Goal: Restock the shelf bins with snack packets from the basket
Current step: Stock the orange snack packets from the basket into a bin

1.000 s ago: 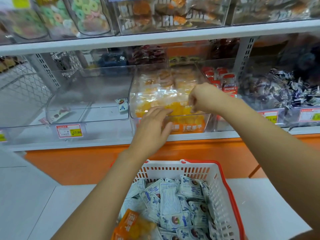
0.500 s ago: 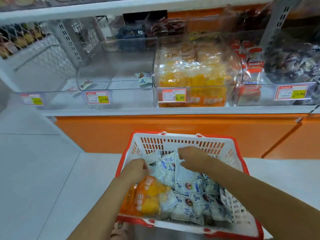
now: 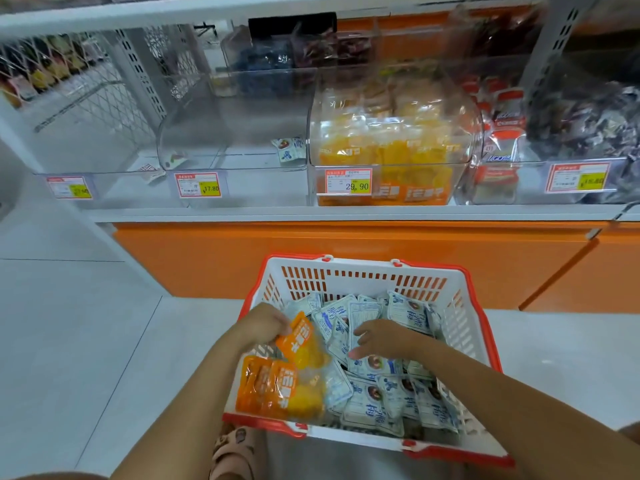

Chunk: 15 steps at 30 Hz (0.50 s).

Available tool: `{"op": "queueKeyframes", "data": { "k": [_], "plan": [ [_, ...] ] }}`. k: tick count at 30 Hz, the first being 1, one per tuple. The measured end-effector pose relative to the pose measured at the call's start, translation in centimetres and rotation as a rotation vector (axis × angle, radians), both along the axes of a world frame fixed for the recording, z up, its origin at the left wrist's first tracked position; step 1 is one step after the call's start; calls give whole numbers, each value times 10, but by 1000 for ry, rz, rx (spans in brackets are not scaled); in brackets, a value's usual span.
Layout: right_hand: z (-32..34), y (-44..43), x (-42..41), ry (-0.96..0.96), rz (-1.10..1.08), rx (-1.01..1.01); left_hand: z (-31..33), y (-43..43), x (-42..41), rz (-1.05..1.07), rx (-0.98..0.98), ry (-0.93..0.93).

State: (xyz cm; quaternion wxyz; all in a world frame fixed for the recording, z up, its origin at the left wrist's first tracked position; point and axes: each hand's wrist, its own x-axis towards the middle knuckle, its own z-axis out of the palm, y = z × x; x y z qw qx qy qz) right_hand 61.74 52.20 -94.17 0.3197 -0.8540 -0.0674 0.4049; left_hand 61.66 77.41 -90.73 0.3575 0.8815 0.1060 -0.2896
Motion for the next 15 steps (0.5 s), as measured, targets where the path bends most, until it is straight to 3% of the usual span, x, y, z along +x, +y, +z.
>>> {"op": "queueKeyframes", "data": {
  "k": [3, 5, 11, 13, 15],
  "plan": [
    [16, 7, -3, 256, -273, 413, 32, 1, 11, 59, -189, -43],
    [30, 14, -1, 288, -371, 582, 54, 2, 15, 73, -363, -66],
    [117, 21, 34, 55, -597, 971, 102, -15, 29, 315, -700, -407],
    [157, 10, 51, -135, -639, 975, 115, -26, 34, 332, -763, -461],
    [194, -2, 68, -410, -675, 898, 122, -36, 44, 282, -640, -533]
  ]
}}
